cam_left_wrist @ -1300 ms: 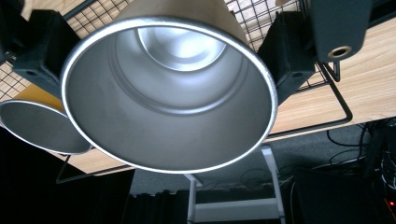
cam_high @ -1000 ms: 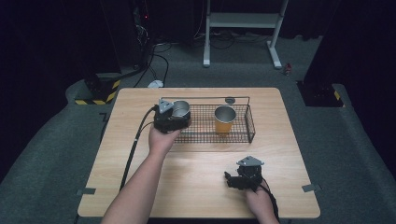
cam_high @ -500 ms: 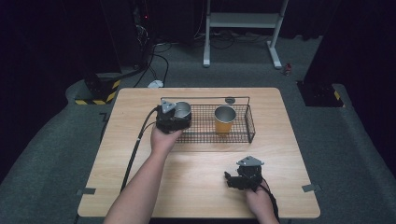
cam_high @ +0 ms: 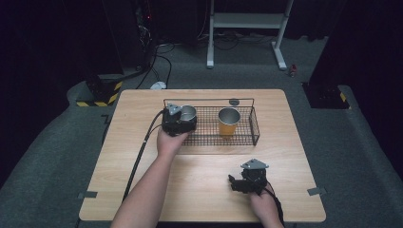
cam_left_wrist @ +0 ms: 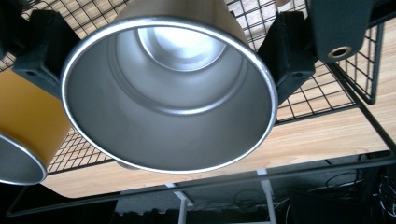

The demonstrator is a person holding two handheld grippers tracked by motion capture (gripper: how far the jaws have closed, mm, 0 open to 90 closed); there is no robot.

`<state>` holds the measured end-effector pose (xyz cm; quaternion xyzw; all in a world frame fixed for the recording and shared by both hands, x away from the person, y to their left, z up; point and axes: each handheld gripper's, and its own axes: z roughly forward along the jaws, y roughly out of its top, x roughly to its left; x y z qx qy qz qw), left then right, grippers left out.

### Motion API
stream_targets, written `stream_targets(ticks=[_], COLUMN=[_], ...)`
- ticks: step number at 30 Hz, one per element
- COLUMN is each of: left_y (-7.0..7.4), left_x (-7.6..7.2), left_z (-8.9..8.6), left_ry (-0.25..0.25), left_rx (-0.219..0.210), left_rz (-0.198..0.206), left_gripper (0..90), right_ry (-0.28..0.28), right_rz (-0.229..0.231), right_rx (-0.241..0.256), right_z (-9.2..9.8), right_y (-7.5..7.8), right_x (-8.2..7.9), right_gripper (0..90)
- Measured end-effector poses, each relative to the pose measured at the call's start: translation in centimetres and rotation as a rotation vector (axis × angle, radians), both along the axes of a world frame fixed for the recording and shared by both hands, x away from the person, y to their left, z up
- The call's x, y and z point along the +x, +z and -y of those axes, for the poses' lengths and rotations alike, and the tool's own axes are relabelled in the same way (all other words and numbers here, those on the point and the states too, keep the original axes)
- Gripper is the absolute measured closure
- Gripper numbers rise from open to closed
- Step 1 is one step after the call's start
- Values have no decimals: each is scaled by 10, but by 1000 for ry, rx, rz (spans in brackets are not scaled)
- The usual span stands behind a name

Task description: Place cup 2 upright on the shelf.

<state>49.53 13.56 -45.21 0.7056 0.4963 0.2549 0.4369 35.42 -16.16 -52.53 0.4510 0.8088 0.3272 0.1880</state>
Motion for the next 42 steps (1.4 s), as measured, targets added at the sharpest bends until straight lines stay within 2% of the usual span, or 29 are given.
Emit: stream_targets(ticks=[14,30,42], left_y=[-11,-16,-22], left_x=[6,9,12], left_z=[6,10,12], left_ry=[13,13,22], left_rx=[35,82,93], left_rz=[-29,-56,-82], left_gripper=[188,188,188], right_ry=[4,5,5], right_rz=[3,3,2], right_rx=[-1,-3,-3], right_z=[0,0,0], right_y=[0,0,0], right_x=[0,0,0], right_gripper=[114,114,114])
